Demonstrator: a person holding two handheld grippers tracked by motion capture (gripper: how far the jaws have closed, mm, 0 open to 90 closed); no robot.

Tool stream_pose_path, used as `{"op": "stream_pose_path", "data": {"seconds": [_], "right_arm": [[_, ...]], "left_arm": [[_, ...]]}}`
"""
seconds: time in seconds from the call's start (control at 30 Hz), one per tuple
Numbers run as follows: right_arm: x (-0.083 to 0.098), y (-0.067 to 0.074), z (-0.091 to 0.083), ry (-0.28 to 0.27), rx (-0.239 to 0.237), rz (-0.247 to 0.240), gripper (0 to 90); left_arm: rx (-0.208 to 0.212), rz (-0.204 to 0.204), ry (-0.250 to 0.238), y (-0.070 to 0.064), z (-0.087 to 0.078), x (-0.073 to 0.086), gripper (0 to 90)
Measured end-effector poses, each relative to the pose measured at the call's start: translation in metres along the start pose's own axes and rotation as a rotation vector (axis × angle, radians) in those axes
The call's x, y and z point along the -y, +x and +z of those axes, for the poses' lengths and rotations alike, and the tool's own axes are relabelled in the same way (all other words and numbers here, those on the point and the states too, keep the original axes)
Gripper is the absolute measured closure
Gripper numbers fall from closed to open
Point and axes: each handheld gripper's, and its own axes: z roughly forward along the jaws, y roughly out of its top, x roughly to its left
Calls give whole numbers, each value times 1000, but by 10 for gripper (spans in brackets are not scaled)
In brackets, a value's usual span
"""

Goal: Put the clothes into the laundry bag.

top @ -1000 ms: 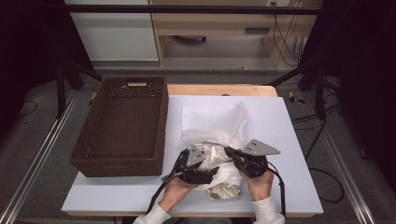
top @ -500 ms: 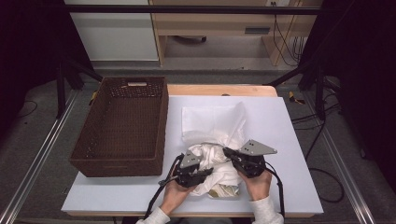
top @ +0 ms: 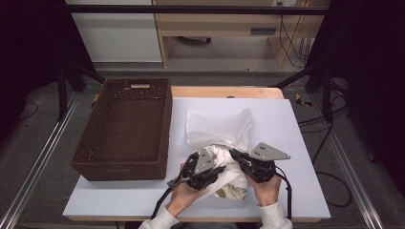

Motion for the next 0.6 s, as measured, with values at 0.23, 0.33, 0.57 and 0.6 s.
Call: {"op": "stream_pose_path", "data": {"seconds": [0.23,0.33,0.57,0.6], "right_arm": [[1,1,3,12,-30,-3,891],[4,0,7,34,-14,-8,890],[7,-3,8,42,1,4,890],[7,-2,9,43,1,3,890]], "left_arm": [[1,-115,54,30,38,17,674],[-24,-92,44,30,31,21,556],[-65,-75,-38,25,-7,27,294],[-52,-76,-42,26,-6,27,334]]}}
